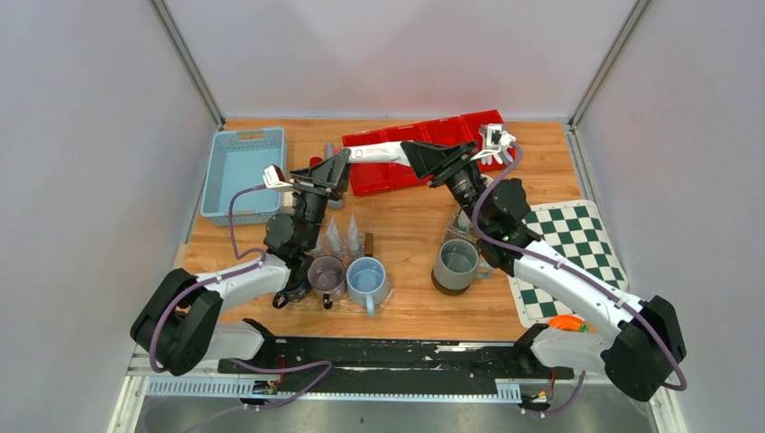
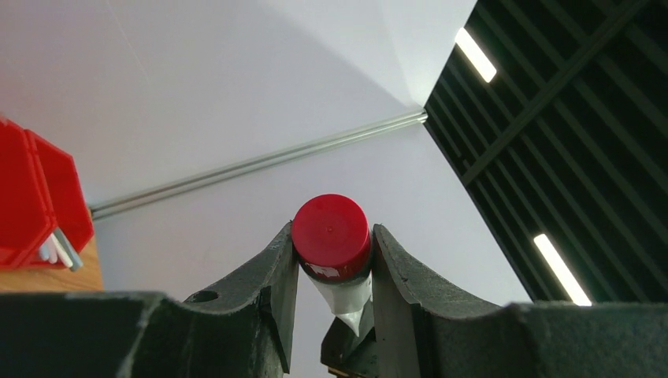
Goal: Prepare toiletry sets of a toothbrush and toothpaste on the tray
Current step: Place the toothpaste in the toothpaste holder.
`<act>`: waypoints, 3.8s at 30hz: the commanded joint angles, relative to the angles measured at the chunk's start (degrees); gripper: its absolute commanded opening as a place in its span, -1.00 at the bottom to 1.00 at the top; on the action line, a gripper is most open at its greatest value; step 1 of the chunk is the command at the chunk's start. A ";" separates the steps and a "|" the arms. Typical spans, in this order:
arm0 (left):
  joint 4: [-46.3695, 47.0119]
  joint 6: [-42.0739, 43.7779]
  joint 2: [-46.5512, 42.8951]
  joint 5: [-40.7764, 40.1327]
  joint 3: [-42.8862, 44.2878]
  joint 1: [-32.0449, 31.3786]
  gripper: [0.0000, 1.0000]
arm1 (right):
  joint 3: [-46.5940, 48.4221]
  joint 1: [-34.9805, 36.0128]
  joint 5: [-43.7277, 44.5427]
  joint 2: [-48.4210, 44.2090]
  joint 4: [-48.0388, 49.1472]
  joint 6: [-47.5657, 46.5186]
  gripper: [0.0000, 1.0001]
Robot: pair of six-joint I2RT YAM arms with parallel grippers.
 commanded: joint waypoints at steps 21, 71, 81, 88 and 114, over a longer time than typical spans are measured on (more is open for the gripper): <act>8.28 -1.66 0.85 -4.01 3.48 -0.47 -1.00 | 1.21 -0.11 -5.58 4.12 3.68 5.22 -0.44; 11.49 -2.27 2.52 -4.44 2.13 -2.09 -0.94 | 2.47 -1.52 -4.38 2.86 1.94 3.40 -0.85; 12.34 -3.12 2.54 -5.62 -0.77 -2.08 -0.08 | 3.10 -1.93 -2.80 -3.09 -5.41 -2.64 -1.00; 12.27 -1.21 1.95 -6.59 -3.42 -2.08 0.48 | 9.40 -2.10 -3.13 -7.21 -20.81 -10.05 -1.00; -32.92 31.93 -23.21 -4.88 -0.81 -0.86 0.70 | 29.64 -2.04 14.43 -8.81 -80.20 -27.60 -1.00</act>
